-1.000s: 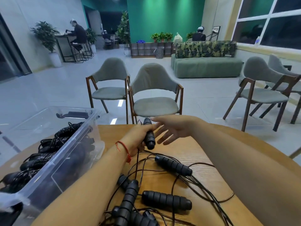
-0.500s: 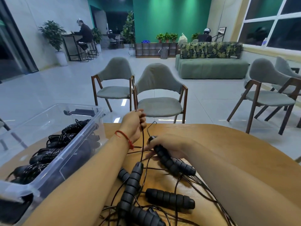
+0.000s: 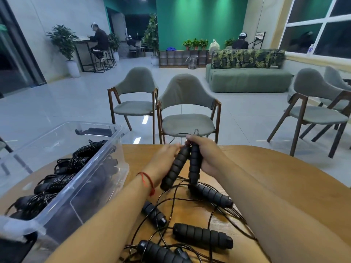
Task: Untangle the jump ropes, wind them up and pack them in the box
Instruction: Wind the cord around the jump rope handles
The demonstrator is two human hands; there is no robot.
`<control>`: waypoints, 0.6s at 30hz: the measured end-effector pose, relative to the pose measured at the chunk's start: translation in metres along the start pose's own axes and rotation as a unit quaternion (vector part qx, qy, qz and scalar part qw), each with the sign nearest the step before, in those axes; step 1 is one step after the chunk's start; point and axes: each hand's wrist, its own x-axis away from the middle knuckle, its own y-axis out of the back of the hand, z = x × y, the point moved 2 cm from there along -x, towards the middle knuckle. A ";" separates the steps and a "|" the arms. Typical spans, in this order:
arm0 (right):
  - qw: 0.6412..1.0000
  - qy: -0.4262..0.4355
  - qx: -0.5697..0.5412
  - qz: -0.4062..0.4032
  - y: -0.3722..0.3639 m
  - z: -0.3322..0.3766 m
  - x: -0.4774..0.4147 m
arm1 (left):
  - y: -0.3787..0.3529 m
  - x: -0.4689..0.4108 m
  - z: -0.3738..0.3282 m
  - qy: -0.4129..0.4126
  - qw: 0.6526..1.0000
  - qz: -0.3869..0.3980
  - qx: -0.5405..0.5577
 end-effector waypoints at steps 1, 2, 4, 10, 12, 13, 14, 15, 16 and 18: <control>1.000 0.014 -0.008 -0.024 0.003 0.003 -0.006 | -0.006 0.004 0.006 -0.005 0.999 0.032 -0.004; 0.998 0.027 -0.017 -0.045 0.008 0.004 -0.011 | -0.009 0.007 0.012 -0.010 0.998 0.063 -0.012; 0.995 0.050 -0.034 -0.077 0.014 0.009 -0.020 | -0.011 0.008 0.022 -0.010 0.995 0.099 -0.014; 0.981 0.091 -0.090 -0.144 0.030 0.001 -0.049 | -0.015 -0.013 0.034 -0.046 0.999 -0.005 -0.027; 0.976 0.095 -0.139 -0.138 0.035 -0.010 -0.059 | -0.023 -0.021 0.043 -0.064 0.997 -0.032 -0.027; 0.975 0.091 -0.156 -0.127 0.037 -0.017 -0.064 | -0.028 -0.026 0.047 -0.067 0.997 -0.036 -0.003; 0.976 0.085 -0.167 -0.107 0.037 -0.024 -0.066 | -0.033 -0.027 0.051 -0.067 0.997 -0.031 0.021; 0.979 0.080 -0.168 -0.083 0.038 -0.031 -0.068 | -0.036 -0.032 0.057 -0.065 0.997 -0.026 0.033; 0.980 0.076 -0.173 -0.058 0.038 -0.037 -0.070 | -0.038 -0.037 0.061 -0.061 0.997 -0.014 0.044; 0.978 0.084 -0.185 -0.039 0.041 -0.043 -0.075 | -0.038 -0.044 0.066 -0.046 0.994 0.019 0.095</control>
